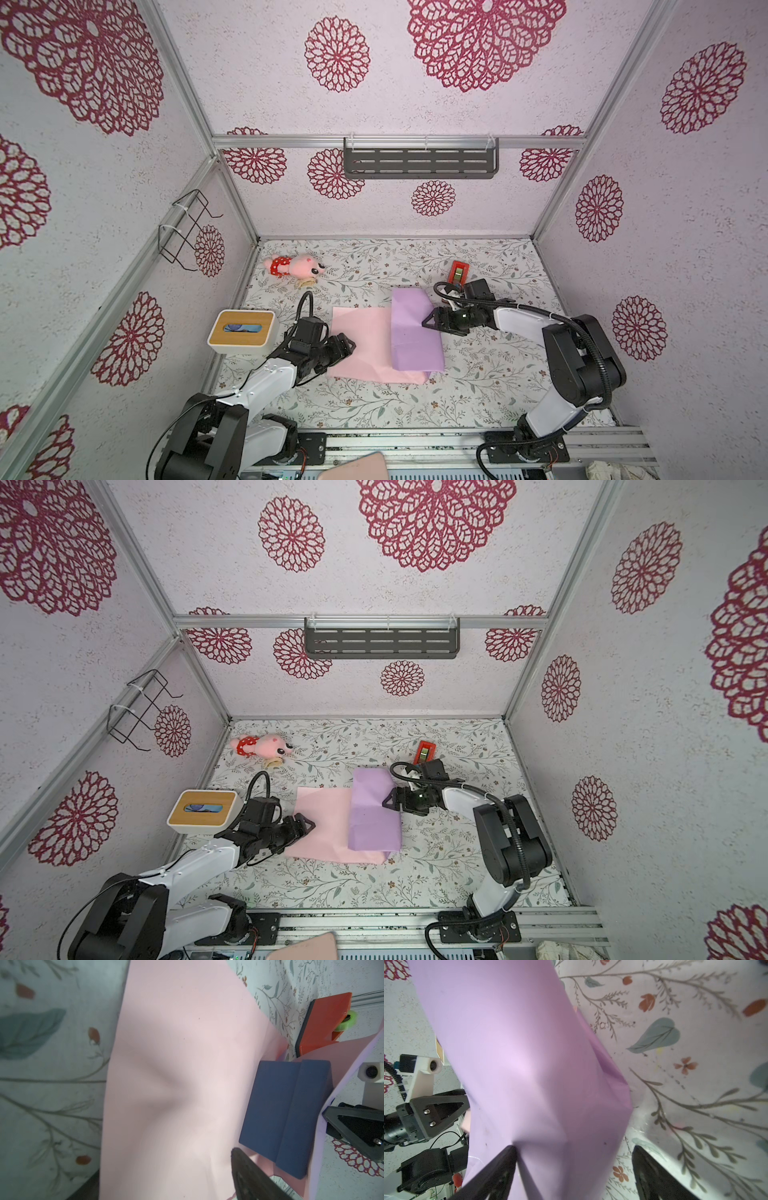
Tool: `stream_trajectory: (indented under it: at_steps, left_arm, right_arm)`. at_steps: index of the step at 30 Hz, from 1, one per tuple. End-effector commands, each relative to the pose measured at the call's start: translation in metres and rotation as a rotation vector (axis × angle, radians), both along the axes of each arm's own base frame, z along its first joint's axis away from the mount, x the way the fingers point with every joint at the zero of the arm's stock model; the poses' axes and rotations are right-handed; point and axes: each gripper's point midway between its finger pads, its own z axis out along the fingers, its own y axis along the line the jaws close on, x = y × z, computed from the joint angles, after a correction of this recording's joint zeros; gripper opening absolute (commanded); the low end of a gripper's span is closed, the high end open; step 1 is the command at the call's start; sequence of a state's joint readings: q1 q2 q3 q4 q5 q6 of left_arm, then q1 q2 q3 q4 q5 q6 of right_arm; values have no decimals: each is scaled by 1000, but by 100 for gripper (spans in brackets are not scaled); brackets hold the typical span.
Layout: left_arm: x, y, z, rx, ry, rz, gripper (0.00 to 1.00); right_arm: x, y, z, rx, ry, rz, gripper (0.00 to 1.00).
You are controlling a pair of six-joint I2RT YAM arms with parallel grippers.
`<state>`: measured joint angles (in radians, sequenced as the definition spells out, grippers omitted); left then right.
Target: Wrap the gift box in paper
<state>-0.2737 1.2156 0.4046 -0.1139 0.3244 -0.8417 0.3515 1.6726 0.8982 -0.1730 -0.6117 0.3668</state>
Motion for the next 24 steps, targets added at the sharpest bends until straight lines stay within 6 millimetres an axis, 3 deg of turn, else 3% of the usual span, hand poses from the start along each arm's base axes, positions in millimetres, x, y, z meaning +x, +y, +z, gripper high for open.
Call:
stream_trajectory:
  at_steps: [1,9,17,24]
  left_arm:
    - [26,0,13,14,-117,-46,81]
    - [53,-2,3,-99,-63,-74,75]
    - [77,0,1,-125,-76,-88,45]
    - [76,10,3,-78,-77,-83,28]
  right_arm:
    - [-25,-25,-48,-169,117,-13,88]
    - [-23,-23,-46,-168,114,-2,87]
    - [-21,-21,-46,-166,117,-1,87]
    - [-22,-21,-47,-166,121,2,87]
